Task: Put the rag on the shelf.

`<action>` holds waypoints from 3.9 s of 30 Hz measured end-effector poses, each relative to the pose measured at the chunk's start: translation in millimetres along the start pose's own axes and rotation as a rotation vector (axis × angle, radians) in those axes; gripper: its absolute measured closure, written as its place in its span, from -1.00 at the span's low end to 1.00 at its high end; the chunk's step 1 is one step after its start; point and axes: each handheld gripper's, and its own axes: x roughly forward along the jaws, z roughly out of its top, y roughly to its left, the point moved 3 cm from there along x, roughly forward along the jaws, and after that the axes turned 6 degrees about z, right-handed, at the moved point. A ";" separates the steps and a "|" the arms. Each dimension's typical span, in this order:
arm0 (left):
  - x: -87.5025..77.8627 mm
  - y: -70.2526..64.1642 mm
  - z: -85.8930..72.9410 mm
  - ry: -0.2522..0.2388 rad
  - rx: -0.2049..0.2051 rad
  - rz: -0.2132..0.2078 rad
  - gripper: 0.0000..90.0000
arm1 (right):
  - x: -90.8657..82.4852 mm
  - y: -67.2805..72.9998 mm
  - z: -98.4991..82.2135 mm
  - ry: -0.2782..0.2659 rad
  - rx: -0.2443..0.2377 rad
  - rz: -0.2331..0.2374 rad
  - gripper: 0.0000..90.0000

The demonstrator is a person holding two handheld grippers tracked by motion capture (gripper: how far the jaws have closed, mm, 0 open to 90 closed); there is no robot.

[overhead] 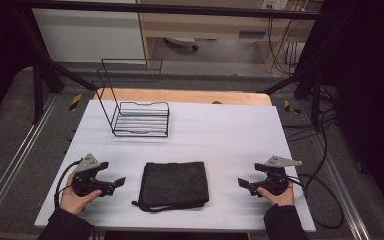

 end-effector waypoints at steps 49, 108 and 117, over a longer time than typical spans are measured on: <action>25.2 -82.9 5.1 0.162 0.030 -0.064 -0.07 | 38.7 39.0 23.1 0.024 -0.045 -0.011 -0.82; 25.1 -106.8 0.1 0.185 0.022 -0.072 0.80 | 176.7 54.5 87.8 0.192 -0.161 -0.040 0.73; 15.6 -98.2 6.5 0.151 0.024 -0.064 0.60 | 136.5 63.3 92.9 0.086 -0.095 -0.061 -0.23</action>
